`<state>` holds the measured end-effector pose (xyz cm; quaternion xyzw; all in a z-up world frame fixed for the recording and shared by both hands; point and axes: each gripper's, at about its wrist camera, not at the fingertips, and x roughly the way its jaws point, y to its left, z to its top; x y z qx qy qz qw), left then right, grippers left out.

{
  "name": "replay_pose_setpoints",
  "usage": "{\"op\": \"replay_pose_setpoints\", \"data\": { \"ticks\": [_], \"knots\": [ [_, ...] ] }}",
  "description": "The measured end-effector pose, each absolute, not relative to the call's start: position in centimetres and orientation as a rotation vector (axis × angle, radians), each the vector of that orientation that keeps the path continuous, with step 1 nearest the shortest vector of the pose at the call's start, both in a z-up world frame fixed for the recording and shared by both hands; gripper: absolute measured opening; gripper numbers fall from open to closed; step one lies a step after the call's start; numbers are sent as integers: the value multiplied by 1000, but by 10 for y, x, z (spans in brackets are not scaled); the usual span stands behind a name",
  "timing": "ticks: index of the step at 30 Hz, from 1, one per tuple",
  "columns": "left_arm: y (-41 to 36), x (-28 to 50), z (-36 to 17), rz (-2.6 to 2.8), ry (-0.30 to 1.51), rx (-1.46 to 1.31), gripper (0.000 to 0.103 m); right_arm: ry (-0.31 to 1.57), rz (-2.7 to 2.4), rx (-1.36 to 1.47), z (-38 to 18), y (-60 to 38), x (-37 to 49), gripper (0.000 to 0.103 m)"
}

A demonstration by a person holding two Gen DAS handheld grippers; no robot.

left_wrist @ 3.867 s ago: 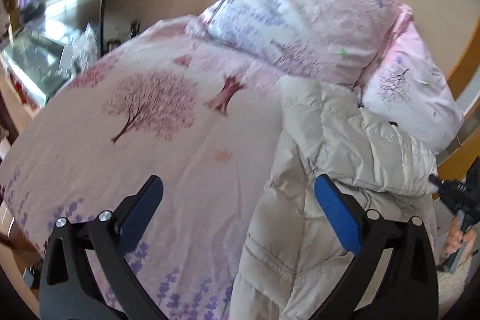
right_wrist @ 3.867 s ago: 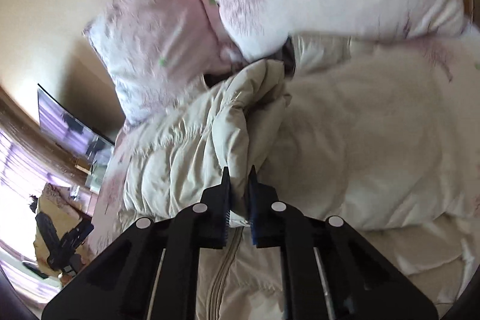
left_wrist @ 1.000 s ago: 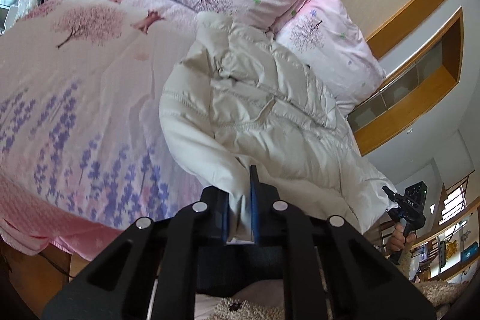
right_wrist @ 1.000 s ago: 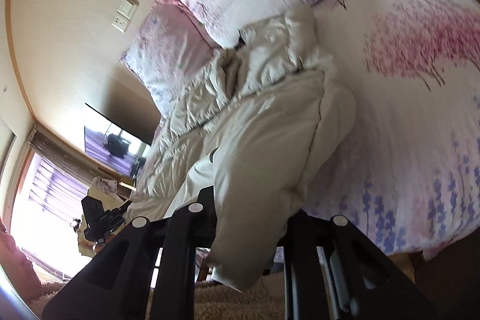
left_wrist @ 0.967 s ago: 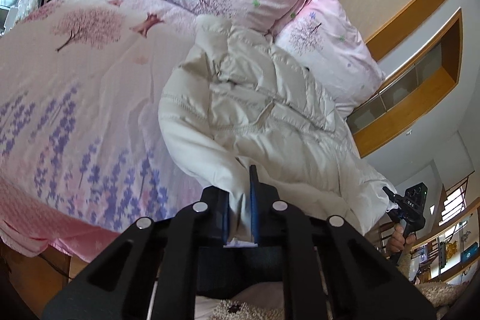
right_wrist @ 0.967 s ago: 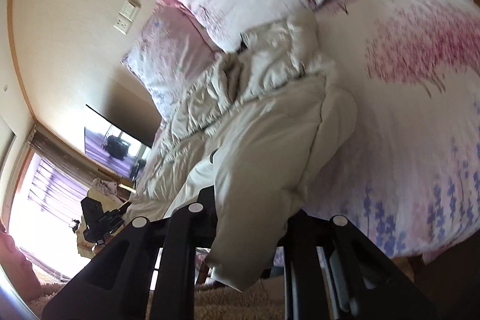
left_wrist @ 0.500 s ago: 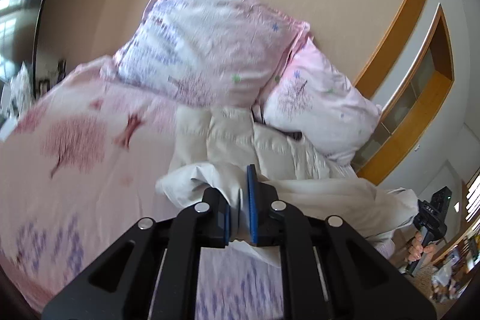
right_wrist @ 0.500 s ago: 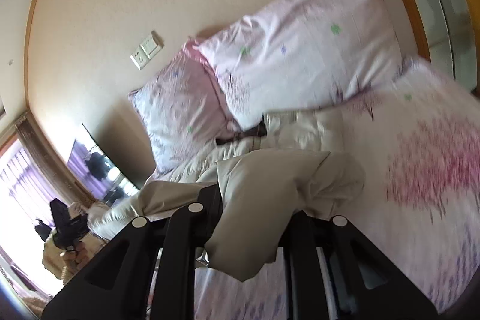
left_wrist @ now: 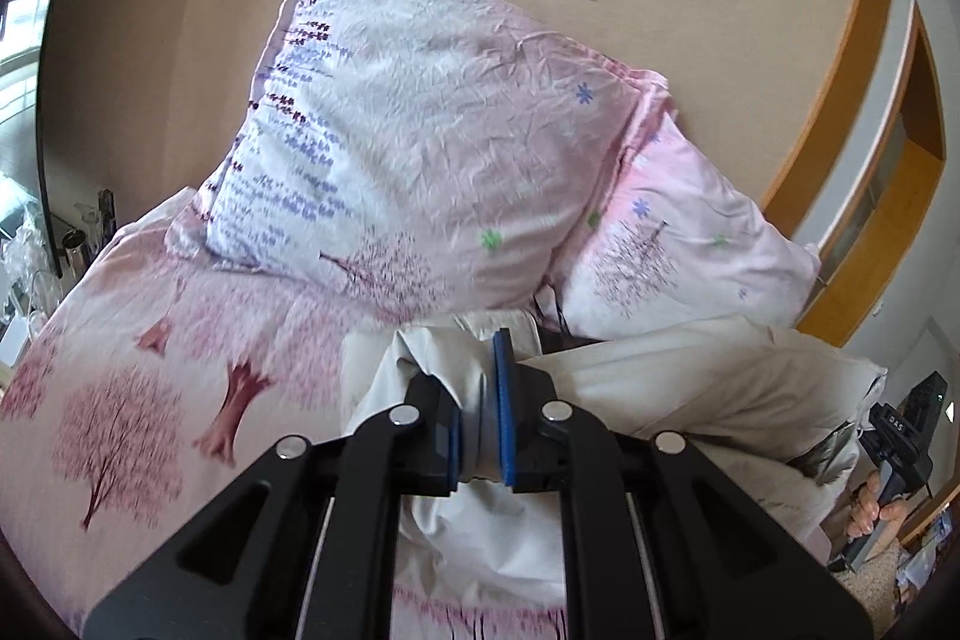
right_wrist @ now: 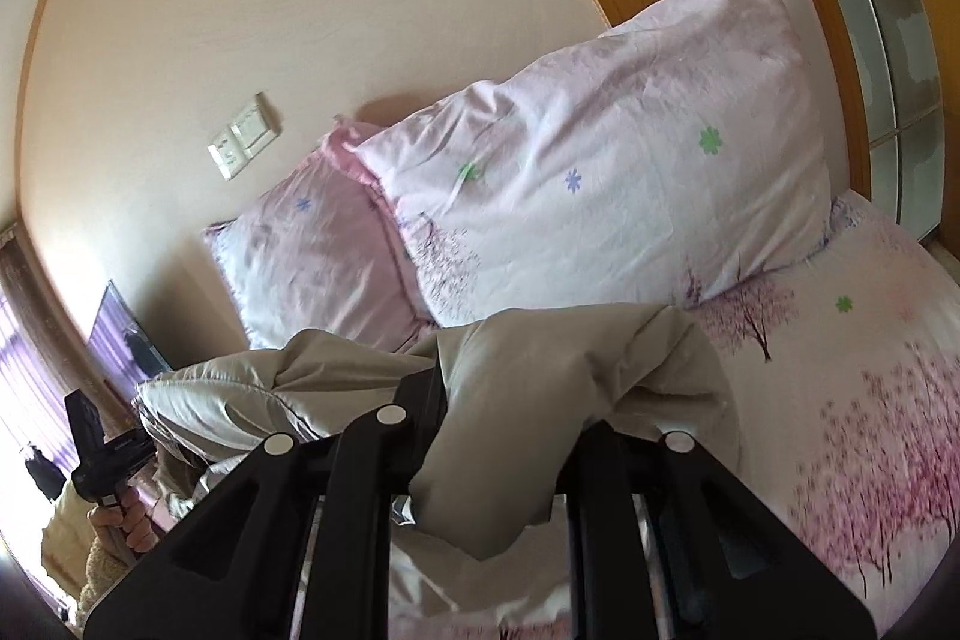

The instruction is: Fold large clothes

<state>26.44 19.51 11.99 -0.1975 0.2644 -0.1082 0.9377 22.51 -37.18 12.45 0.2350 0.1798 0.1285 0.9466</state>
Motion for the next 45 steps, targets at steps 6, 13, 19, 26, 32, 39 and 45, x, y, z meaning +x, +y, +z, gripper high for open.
{"op": "replay_pose_setpoints", "data": {
  "ticks": [6,13,19,26,32,39,45],
  "knots": [
    [183,319,112,-189,575,-392,10,433,182,530,113,-376,279,15],
    [171,378,81,-123,697,-372,10,637,23,591,78,-377,347,15],
    [163,420,54,-74,833,-361,11,807,-86,677,50,-380,392,16],
    [150,452,35,-10,949,-332,14,952,-177,799,26,-384,425,34],
    [162,459,25,-59,979,-471,29,881,-89,944,25,-402,423,66],
    [200,430,52,-162,797,-668,86,634,-17,964,51,-427,385,78],
    [161,374,95,-219,680,-452,86,594,71,384,93,-337,346,54]
  ]
}}
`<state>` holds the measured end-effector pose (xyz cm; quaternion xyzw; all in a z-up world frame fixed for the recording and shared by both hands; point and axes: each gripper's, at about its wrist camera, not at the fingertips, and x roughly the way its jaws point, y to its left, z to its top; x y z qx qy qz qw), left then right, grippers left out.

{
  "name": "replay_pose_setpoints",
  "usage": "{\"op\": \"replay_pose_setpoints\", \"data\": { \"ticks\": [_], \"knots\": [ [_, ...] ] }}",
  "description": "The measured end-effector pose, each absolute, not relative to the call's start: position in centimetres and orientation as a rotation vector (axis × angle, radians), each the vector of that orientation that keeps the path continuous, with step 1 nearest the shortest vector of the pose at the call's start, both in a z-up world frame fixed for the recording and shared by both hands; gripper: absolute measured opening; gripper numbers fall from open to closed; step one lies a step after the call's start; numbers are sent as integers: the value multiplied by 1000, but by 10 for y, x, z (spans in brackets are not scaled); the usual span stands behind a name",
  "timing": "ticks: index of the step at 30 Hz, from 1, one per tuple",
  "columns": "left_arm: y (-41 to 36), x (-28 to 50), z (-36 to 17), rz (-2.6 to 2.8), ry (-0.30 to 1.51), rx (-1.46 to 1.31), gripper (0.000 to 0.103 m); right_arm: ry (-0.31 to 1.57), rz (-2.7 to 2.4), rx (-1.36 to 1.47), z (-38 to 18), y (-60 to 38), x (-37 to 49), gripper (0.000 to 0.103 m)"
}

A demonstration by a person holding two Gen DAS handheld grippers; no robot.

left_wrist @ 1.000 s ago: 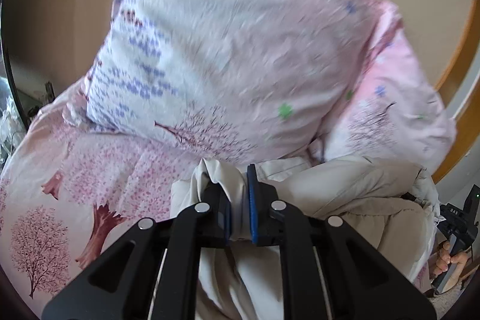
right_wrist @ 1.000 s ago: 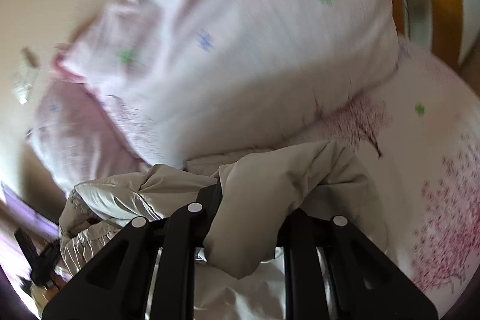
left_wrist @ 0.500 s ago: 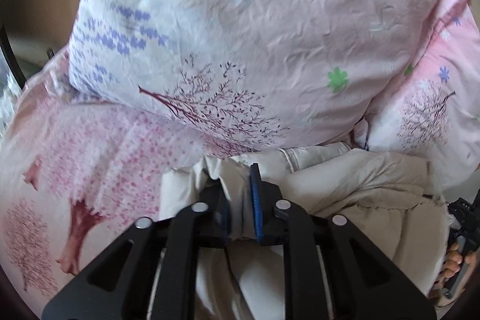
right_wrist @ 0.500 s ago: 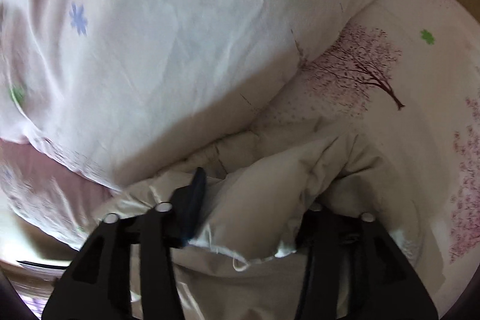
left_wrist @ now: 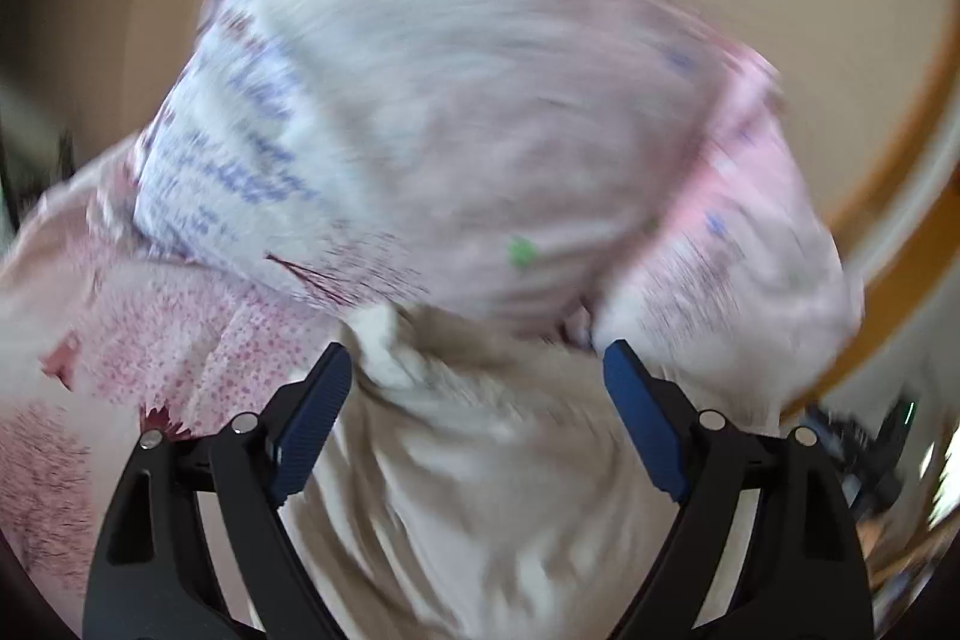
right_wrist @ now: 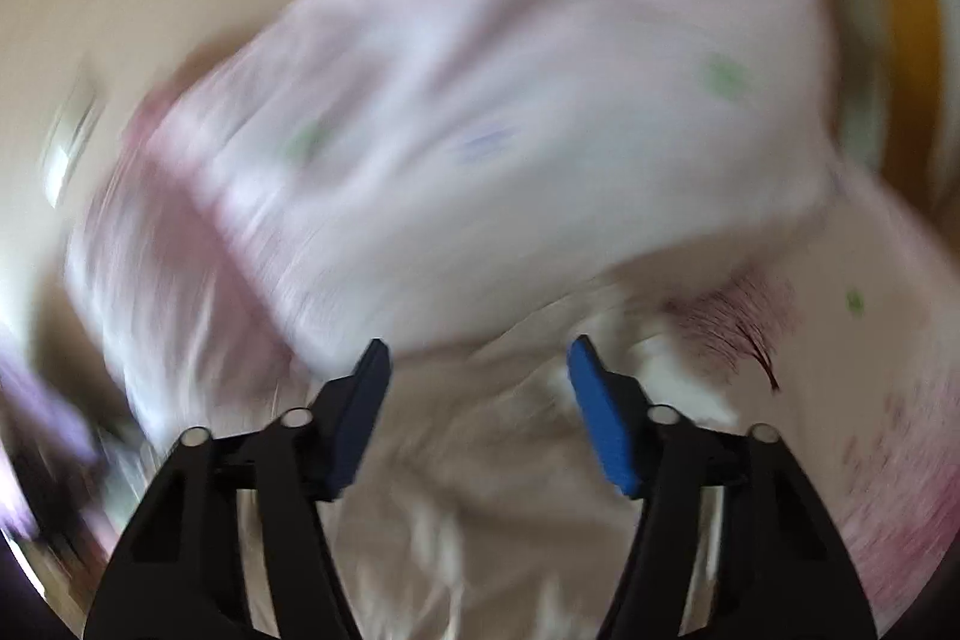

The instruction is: Fold large clothes

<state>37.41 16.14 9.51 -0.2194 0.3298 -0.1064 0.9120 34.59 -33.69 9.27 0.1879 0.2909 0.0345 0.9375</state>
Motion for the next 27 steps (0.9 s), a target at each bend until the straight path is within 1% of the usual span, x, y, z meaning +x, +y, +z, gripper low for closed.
{"op": "replay_pose_setpoints", "data": {
  "ticks": [1,2,3,4,9,12,16,20,27],
  "knots": [
    [150,364,97,-246,677,-412,86,610,103,313,92,-317,345,48],
    [137,356,96,-271,679,-380,86,629,135,246,90,-297,340,45],
    [119,345,93,-305,691,-342,86,646,167,186,86,-276,336,41],
    [107,339,89,-329,707,-316,86,660,185,150,84,-262,335,39],
    [57,338,71,-358,763,-194,86,737,196,46,65,-227,349,39],
    [45,353,57,-317,805,-150,86,828,146,24,53,-220,358,39],
    [42,376,37,-266,888,-132,84,950,107,33,28,-214,380,39],
    [36,398,28,-230,946,-116,84,1033,75,47,20,-215,402,40],
    [33,433,19,-171,1006,-161,84,1101,64,84,10,-217,431,42]
  ]
}}
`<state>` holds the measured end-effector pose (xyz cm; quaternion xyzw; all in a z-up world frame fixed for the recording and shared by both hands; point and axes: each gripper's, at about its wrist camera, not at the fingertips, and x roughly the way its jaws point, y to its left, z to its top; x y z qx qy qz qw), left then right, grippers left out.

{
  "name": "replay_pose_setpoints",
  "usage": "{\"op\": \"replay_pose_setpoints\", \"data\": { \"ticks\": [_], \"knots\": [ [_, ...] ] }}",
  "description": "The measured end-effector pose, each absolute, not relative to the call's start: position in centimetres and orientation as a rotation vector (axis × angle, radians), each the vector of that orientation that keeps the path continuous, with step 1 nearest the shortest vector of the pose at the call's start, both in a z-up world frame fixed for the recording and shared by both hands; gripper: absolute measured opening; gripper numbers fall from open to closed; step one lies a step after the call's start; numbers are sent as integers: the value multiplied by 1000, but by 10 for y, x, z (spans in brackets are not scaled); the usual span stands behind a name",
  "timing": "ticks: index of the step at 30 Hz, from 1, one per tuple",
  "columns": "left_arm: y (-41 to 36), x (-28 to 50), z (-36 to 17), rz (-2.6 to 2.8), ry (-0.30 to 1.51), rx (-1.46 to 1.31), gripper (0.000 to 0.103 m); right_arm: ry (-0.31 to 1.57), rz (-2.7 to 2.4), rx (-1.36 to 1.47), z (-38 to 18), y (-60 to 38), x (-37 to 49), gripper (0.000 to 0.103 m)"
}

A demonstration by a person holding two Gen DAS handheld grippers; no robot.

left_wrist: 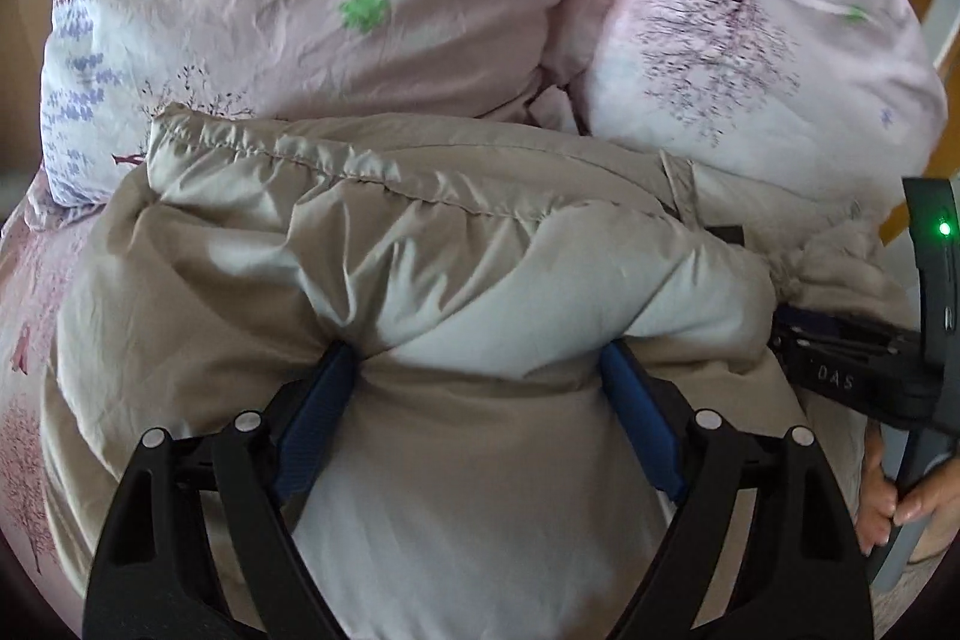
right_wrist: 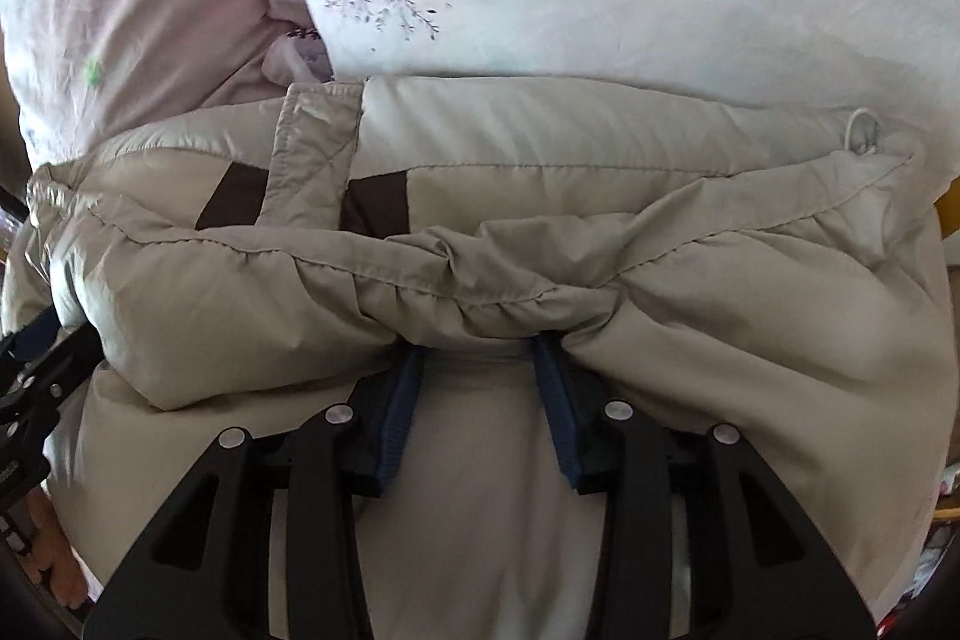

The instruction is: Fold large clothes

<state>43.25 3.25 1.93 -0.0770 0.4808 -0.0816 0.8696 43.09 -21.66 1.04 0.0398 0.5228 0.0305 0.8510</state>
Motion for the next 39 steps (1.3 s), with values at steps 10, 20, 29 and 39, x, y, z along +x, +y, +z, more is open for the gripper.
{"op": "replay_pose_setpoints", "data": {
  "ticks": [10,20,29,39],
  "knots": [
    [83,355,43,-253,897,-238,82,803,163,246,54,-292,326,47],
    [129,318,32,-157,867,-204,83,733,4,352,20,-365,278,47],
    [147,348,-8,-53,961,-268,85,891,-42,380,-26,-369,310,47],
    [158,312,14,-89,827,-293,84,726,-44,465,-8,-379,269,48]
  ]
}}
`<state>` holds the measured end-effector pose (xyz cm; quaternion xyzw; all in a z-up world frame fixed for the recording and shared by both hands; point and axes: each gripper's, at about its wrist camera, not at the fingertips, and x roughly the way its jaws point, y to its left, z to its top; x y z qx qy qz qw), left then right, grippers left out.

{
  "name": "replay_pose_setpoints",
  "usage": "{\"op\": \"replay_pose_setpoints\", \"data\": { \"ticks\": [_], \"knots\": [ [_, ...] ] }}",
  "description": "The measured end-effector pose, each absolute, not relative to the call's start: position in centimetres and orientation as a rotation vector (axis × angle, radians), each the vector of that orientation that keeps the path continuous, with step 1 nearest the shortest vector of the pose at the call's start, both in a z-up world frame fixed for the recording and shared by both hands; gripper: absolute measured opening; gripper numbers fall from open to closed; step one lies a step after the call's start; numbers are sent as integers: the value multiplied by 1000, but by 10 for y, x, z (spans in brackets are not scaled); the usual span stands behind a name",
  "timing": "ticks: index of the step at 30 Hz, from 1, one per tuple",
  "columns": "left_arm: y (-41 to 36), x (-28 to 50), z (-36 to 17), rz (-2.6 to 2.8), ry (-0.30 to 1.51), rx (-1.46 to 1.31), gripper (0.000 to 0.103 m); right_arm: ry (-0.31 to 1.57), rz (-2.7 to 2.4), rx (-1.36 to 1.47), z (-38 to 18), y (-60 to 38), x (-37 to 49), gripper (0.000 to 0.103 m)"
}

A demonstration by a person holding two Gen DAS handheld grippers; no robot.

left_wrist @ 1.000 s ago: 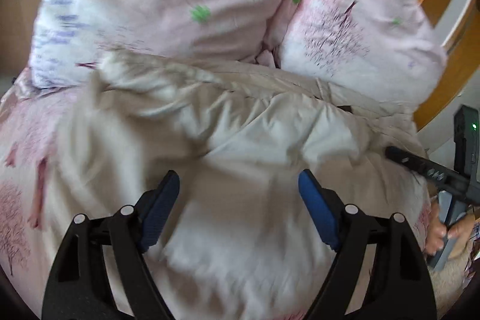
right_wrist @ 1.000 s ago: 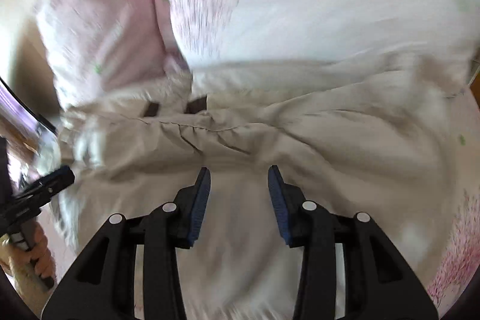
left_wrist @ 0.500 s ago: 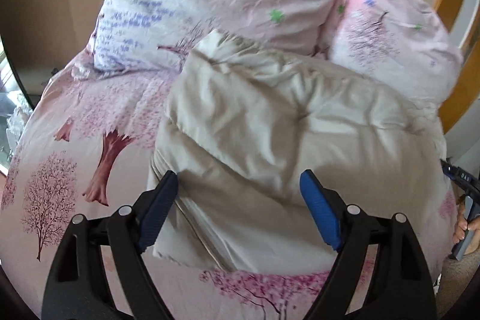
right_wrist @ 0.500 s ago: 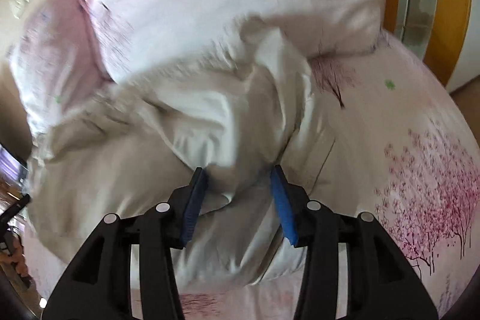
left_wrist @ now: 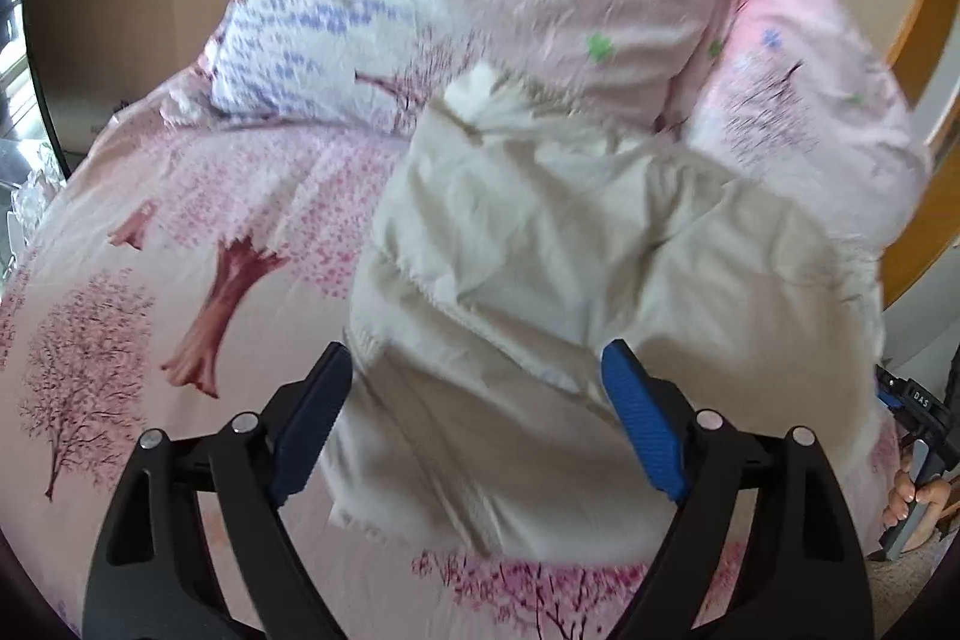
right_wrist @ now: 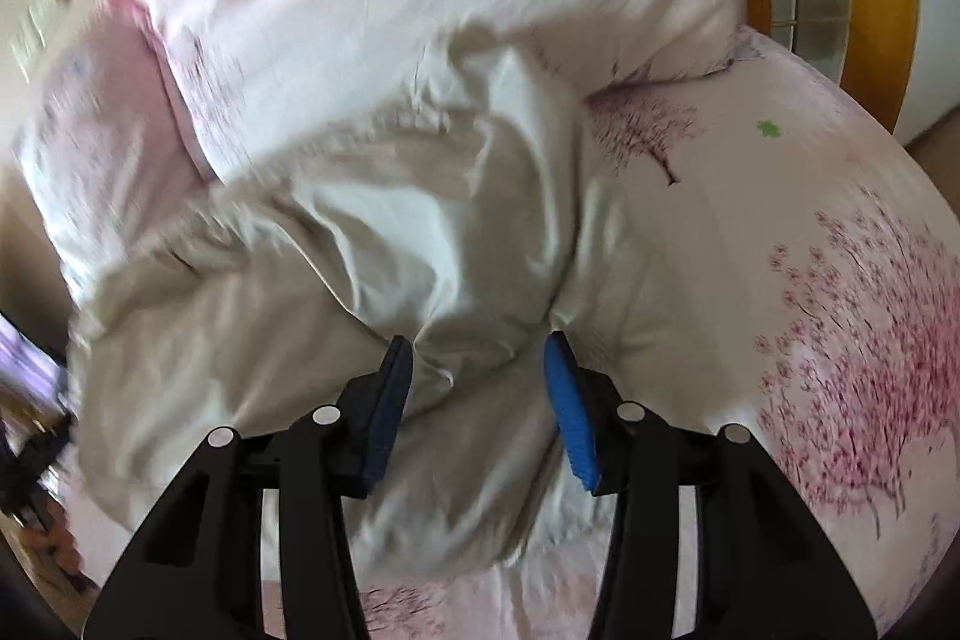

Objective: Fold large clothes
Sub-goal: 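Open both tools and release the folded jacket onto the bed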

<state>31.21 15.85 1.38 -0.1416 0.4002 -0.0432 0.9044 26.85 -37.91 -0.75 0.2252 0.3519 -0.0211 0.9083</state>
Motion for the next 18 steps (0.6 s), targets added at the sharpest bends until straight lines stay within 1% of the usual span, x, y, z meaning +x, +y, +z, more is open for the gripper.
{"op": "replay_pose_setpoints", "data": {
  "ticks": [4,8,12,17,18],
  "knots": [
    [157,293,23,-74,781,-233,86,693,-83,473,-6,-388,252,48],
    [153,301,9,-39,839,-194,86,800,-131,443,-25,-386,266,44],
    [160,314,-11,-52,897,-263,87,842,-138,459,-36,-385,281,44],
    [169,311,-15,-73,899,-346,87,826,-123,492,-31,-391,279,46],
    [174,306,-14,-84,892,-377,86,805,-111,524,-29,-396,274,49]
  ]
}}
